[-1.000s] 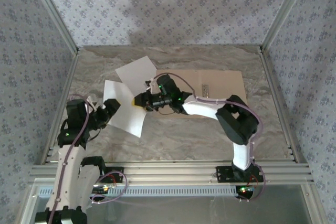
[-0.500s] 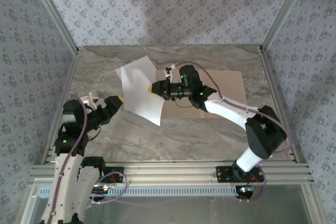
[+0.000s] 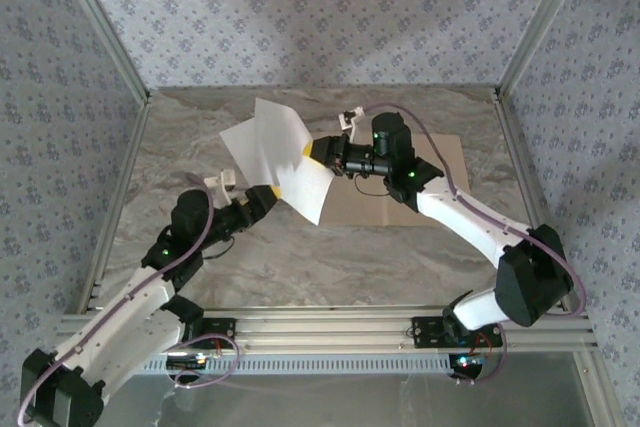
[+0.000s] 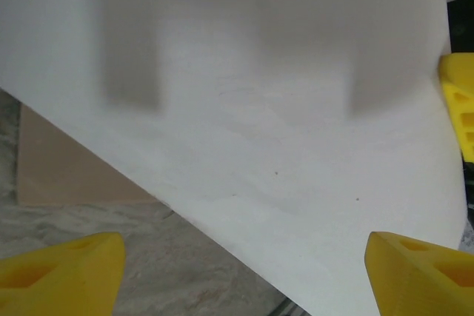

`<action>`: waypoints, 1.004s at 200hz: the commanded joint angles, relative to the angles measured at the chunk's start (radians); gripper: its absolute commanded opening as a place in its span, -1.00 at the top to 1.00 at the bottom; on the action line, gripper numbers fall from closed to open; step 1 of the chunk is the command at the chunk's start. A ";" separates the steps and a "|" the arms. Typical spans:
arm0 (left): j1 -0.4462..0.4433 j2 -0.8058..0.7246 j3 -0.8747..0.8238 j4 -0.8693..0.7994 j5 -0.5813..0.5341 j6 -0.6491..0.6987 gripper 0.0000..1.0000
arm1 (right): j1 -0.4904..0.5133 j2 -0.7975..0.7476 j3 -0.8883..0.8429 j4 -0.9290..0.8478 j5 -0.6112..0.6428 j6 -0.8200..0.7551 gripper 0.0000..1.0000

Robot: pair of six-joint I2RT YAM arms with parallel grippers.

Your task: Put the files into the folder

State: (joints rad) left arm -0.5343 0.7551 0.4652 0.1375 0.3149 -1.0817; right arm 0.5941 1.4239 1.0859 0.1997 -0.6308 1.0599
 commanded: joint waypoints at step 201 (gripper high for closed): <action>-0.117 0.180 0.035 0.428 -0.189 -0.285 -0.80 | 0.039 -0.108 -0.004 0.078 0.141 0.068 0.55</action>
State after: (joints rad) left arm -0.6437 0.9443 0.4652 0.5243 0.1375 -1.3338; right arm 0.6304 1.3441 1.1034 0.2329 -0.5114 1.1084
